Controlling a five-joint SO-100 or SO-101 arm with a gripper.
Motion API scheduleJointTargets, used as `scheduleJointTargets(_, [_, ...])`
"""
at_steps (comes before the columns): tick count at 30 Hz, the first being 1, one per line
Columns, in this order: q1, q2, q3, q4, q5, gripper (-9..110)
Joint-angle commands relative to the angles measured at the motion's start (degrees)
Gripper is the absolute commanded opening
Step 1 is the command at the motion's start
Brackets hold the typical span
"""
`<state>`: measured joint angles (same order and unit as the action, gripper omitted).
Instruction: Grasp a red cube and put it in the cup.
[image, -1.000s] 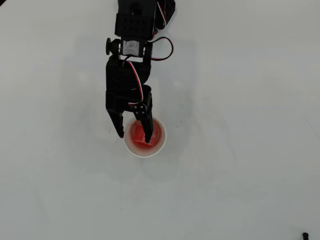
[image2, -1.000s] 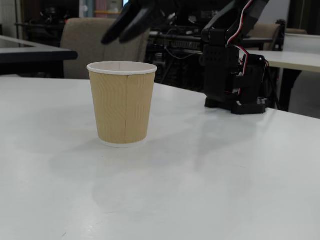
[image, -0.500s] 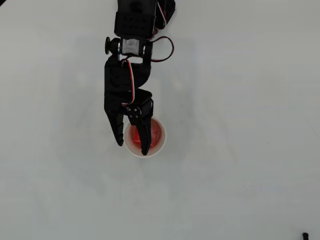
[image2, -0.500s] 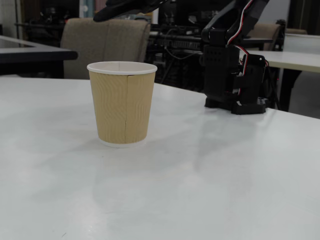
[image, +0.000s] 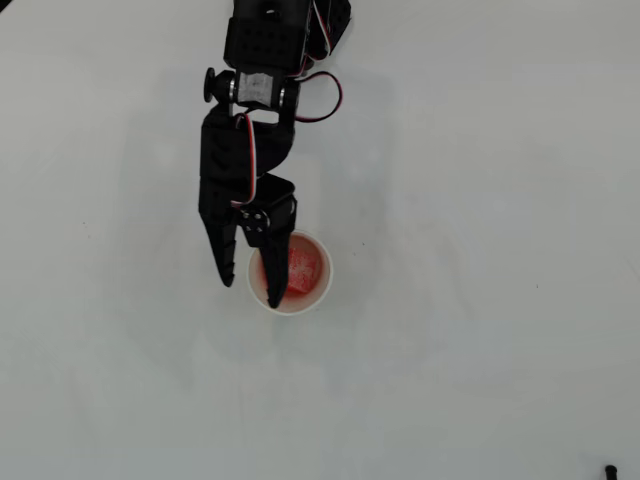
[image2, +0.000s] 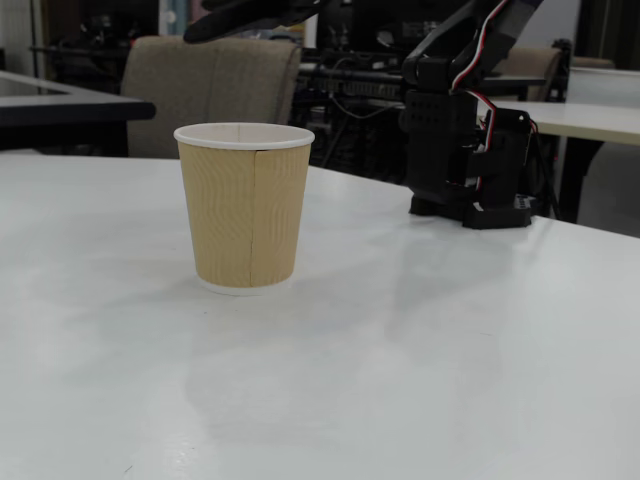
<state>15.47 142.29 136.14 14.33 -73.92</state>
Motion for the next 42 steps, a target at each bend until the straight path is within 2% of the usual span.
scheduleJointTargets(1, [3.2,2.7,0.4,-0.6,-0.1,21])
scheduleJointTargets(7, [8.2,7.6,5.4,-0.1,-0.1,21])
scheduleJointTargets(15, [12.3,20.0,15.0,8.3,0.4,21])
scheduleJointTargets(16, [12.4,21.4,15.9,9.1,1.2,17])
scheduleJointTargets(20, [11.9,24.8,17.8,10.4,8.3,3])
scheduleJointTargets(24, [10.5,26.8,17.8,9.9,18.2,0])
scheduleJointTargets(33, [1.1,32.9,26.0,7.3,37.7,0])
scheduleJointTargets(42, [-9.8,37.4,31.8,12.2,44.7,0])
